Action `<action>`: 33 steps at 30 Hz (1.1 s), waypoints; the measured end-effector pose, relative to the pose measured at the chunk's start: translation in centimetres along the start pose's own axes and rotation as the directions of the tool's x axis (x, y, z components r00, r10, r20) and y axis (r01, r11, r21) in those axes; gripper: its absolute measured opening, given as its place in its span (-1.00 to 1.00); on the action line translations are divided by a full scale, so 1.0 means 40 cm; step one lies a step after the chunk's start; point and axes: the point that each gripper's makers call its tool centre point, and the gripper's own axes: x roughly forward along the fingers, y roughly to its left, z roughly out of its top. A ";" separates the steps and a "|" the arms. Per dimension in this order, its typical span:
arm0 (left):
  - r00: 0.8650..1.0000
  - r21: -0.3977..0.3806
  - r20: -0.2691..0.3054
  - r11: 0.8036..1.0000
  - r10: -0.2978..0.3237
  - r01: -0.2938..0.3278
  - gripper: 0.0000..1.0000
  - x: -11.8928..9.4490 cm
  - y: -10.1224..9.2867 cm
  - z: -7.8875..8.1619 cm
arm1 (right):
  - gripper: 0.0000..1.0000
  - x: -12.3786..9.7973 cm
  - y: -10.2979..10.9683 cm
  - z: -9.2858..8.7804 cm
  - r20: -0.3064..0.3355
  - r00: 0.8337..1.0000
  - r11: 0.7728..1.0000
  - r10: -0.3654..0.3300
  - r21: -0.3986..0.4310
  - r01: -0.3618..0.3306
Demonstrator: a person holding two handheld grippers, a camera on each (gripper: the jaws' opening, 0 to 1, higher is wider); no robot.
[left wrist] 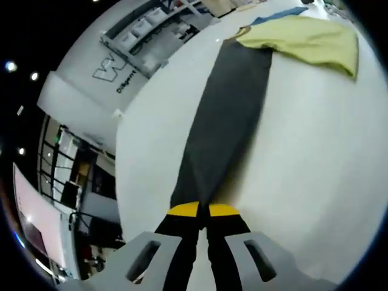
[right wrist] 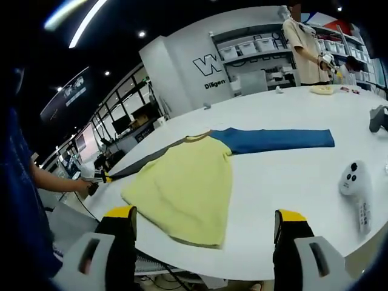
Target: Fold the garment on the visible template until the final outline fits inside the template.
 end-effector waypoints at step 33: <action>0.941 -0.073 0.334 0.997 0.053 -0.030 -0.22 -0.350 -0.159 0.380 | -0.02 0.067 0.011 -0.143 -0.139 0.988 0.997 0.074 0.027 -0.071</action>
